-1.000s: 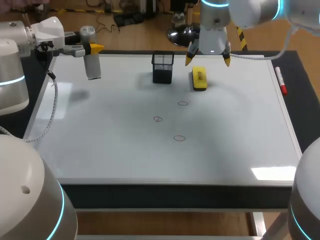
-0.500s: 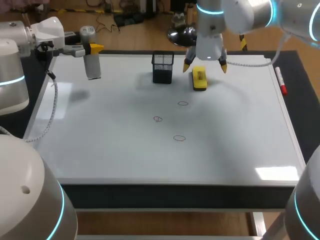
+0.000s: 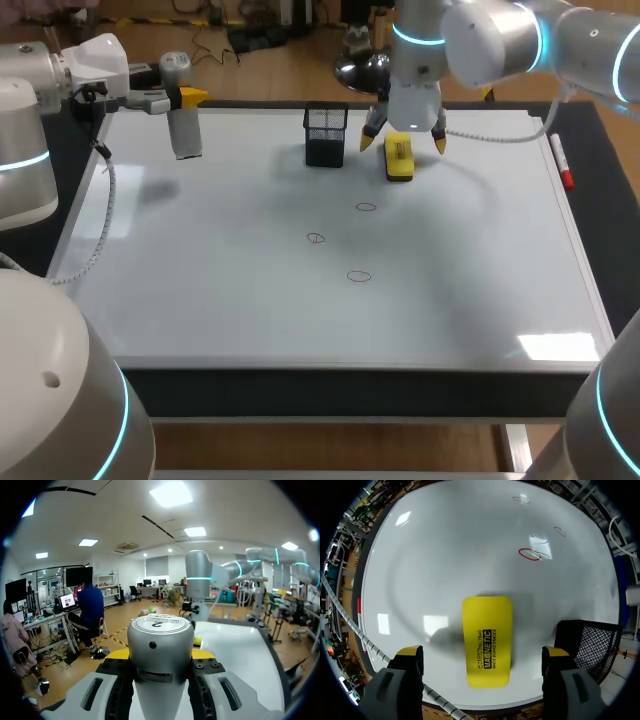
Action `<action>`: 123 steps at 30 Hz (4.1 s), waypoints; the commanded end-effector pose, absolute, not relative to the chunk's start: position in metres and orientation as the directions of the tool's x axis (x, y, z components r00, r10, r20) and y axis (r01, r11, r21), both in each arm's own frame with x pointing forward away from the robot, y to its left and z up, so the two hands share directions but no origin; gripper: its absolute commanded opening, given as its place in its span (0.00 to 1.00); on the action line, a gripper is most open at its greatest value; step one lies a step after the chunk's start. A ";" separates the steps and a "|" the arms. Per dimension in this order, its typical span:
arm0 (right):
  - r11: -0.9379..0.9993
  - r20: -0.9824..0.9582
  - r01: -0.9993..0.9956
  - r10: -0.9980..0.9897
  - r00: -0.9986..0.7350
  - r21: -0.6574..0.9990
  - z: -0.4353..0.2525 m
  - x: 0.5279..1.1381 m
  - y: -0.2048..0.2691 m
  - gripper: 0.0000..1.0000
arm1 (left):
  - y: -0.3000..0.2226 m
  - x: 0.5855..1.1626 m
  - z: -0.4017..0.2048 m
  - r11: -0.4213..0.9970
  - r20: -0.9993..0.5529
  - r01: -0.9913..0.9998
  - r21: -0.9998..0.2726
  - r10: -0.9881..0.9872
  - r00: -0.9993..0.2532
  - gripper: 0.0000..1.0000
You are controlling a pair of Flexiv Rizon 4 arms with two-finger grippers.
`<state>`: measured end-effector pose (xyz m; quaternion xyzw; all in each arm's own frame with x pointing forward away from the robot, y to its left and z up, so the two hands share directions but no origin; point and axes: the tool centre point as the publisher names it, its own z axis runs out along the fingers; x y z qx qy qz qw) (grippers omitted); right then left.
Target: Pick up the inspection probe, press it on each red-marked spot on the whiteboard one by one, put down the probe, pick up the eraser, and wipe off all the red marks.
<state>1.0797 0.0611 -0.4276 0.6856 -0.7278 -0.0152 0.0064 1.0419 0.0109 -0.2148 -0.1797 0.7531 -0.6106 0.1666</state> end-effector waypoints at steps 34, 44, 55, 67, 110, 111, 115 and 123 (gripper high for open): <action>0.465 -0.006 -0.885 -0.885 -0.465 -0.036 -0.376 1.061 -0.025 0.00 | 0.011 1.042 -0.214 0.190 -0.033 -0.066 -0.980 -0.475 -0.879 0.00; 0.607 -0.024 -0.794 -0.794 -0.607 -0.028 -0.374 1.034 -0.080 0.00 | 0.011 1.042 -0.214 0.190 -0.033 -0.066 -0.980 -0.475 -0.879 0.00; 0.695 -0.015 -0.719 -0.719 -0.695 0.006 -0.381 1.003 -0.120 0.00 | 0.011 1.042 -0.214 0.190 -0.033 -0.066 -0.980 -0.475 -0.879 0.00; 0.723 -0.047 -0.690 -0.688 -0.724 0.034 -0.388 0.992 -0.129 0.00 | 0.011 1.042 -0.214 0.190 -0.033 -0.066 -0.980 -0.475 -0.879 0.00; 0.723 -0.047 -0.690 -0.688 -0.724 0.034 -0.388 0.992 -0.129 0.00 | -0.116 0.952 -0.205 0.188 -0.088 0.030 -0.982 -0.309 -0.947 0.00; 0.723 -0.047 -0.690 -0.688 -0.724 0.034 -0.388 0.992 -0.129 0.00 | -0.121 0.948 -0.205 0.185 -0.087 0.031 -0.982 -0.299 -0.950 0.00; 0.723 -0.047 -0.690 -0.688 -0.724 0.034 -0.388 0.992 -0.129 0.00 | -0.136 0.936 -0.209 0.175 -0.083 0.036 -0.984 -0.271 -0.959 0.00; 0.723 -0.047 -0.690 -0.688 -0.724 0.034 -0.388 0.992 -0.129 0.00 | -0.159 0.917 -0.222 0.132 -0.041 0.012 -0.991 -0.216 -0.976 0.00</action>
